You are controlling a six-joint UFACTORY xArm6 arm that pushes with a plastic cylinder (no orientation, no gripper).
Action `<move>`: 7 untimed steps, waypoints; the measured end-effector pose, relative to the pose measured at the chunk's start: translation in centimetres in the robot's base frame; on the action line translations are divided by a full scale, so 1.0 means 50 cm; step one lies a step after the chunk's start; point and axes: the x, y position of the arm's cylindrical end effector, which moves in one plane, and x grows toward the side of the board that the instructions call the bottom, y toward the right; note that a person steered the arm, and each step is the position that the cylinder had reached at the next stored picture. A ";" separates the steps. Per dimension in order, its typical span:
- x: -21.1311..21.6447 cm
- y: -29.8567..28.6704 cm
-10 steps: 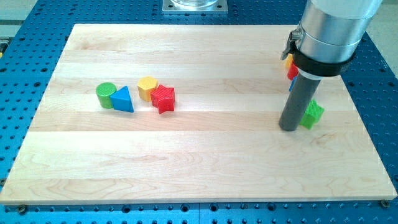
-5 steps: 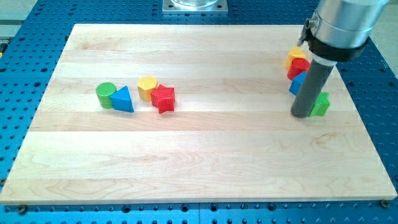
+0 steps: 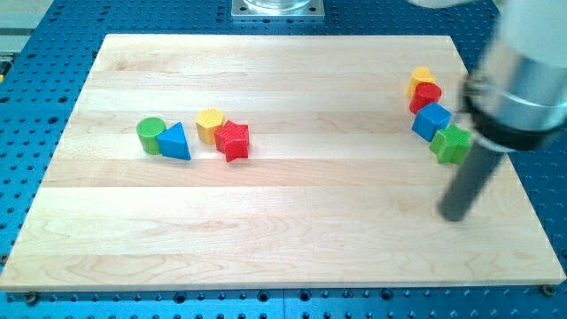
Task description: Push the green star below the blue cube
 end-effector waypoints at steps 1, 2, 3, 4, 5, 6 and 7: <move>-0.019 0.074; -0.092 0.074; -0.139 0.059; -0.139 0.056; -0.139 0.040; -0.139 0.000; -0.139 -0.019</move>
